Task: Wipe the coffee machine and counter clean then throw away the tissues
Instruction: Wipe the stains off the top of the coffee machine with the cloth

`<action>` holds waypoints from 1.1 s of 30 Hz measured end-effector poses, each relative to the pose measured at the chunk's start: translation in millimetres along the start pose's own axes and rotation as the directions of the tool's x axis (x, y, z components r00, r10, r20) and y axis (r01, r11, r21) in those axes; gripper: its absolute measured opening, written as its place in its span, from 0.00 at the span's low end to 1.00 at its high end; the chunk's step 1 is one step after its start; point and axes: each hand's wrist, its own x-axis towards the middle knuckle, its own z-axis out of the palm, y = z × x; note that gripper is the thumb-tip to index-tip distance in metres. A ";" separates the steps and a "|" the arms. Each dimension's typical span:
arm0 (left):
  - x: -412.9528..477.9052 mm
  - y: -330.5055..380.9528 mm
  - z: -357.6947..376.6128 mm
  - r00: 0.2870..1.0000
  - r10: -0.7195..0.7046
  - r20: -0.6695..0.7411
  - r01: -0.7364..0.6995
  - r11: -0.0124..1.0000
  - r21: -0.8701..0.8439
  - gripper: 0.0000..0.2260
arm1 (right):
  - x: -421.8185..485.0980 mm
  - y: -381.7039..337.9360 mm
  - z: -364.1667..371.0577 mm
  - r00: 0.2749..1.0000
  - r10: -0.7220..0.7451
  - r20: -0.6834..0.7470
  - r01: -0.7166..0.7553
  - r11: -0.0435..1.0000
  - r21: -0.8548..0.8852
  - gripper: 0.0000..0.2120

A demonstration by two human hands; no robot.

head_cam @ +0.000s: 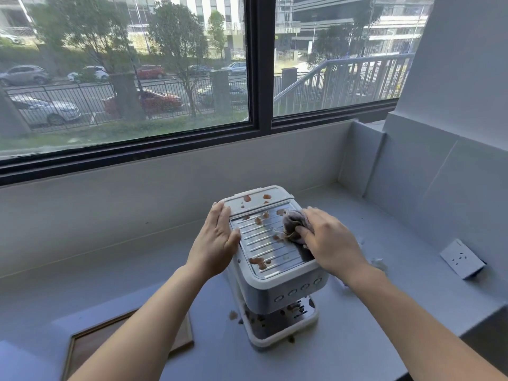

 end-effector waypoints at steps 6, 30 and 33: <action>8.0 2.8 -7.7 0.997 -0.075 0.028 0.079 0.981 -0.177 0.23 | -10.8 2.6 -7.5 0.998 -0.050 -0.023 0.053 0.984 0.169 0.14; -90.4 66.4 81.2 0.657 0.575 -0.489 -0.361 0.808 0.465 0.17 | -17.5 18.6 10.3 0.862 -0.463 -0.205 0.499 0.845 0.191 0.17; -91.1 66.4 86.6 0.659 0.553 -0.509 -0.332 0.822 0.462 0.18 | -21.1 16.4 9.8 0.863 -0.468 -0.190 0.504 0.821 0.268 0.15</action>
